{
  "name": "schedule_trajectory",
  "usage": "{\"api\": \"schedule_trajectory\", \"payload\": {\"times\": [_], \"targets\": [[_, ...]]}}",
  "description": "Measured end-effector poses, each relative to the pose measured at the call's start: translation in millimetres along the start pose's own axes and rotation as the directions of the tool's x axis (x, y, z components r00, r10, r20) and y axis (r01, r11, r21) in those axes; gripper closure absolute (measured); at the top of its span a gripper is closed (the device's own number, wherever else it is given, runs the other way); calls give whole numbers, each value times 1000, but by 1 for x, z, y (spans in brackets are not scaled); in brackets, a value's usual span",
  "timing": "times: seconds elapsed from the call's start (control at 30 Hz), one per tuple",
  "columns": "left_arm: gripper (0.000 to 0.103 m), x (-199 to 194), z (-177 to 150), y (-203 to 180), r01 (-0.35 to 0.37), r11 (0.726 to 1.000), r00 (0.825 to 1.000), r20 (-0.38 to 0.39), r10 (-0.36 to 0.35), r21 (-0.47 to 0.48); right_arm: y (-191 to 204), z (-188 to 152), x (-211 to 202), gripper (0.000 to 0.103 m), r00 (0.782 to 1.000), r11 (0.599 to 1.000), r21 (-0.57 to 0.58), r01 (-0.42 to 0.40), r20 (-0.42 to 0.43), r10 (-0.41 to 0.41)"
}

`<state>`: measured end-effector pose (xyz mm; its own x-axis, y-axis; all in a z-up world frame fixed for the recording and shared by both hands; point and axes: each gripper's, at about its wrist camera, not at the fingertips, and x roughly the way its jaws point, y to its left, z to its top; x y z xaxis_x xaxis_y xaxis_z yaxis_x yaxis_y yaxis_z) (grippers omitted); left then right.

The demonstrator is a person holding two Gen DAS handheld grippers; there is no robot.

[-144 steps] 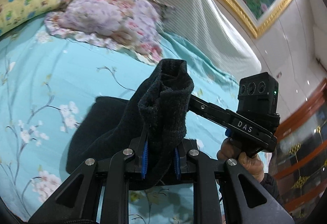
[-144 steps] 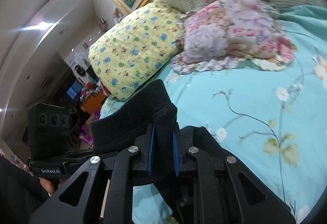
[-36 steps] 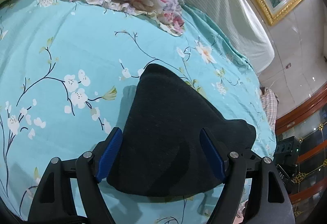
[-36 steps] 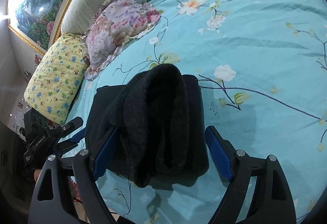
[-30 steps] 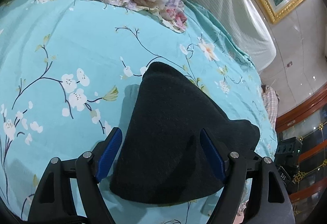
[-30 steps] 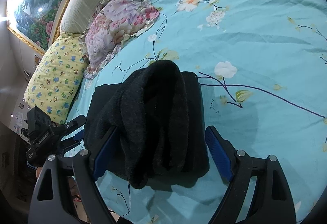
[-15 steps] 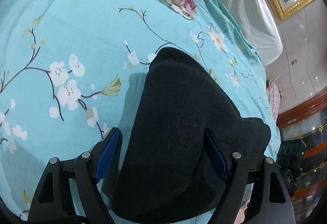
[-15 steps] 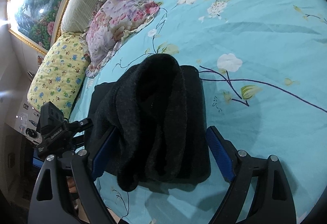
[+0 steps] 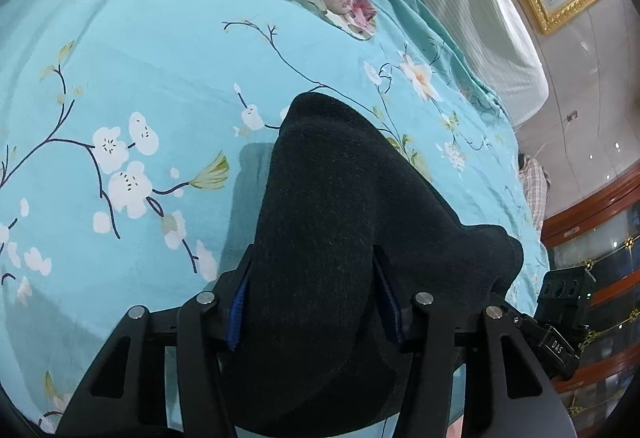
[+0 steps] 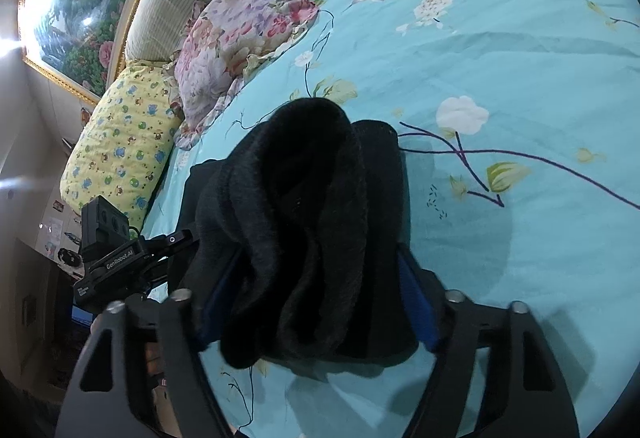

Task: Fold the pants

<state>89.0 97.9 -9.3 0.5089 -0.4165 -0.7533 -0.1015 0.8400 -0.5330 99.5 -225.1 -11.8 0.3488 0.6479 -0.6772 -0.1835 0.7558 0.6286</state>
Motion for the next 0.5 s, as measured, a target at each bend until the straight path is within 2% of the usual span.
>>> {"api": "schedule_trajectory", "payload": {"times": [0.13,0.2,0.5], "targets": [[59,-4,-1,-4,4,1000,1000,7,-4,4,3,-2,-3,49,1000,1000,-12,2,4,-2],[62,-8,-1,-6,10,1000,1000,15,-10,5,7,-2,-5,53,1000,1000,-27,4,9,-4],[68,-36,-2,-11,43,999,998,55,-43,13,25,0,-16,58,1000,998,-59,-7,22,9]]}}
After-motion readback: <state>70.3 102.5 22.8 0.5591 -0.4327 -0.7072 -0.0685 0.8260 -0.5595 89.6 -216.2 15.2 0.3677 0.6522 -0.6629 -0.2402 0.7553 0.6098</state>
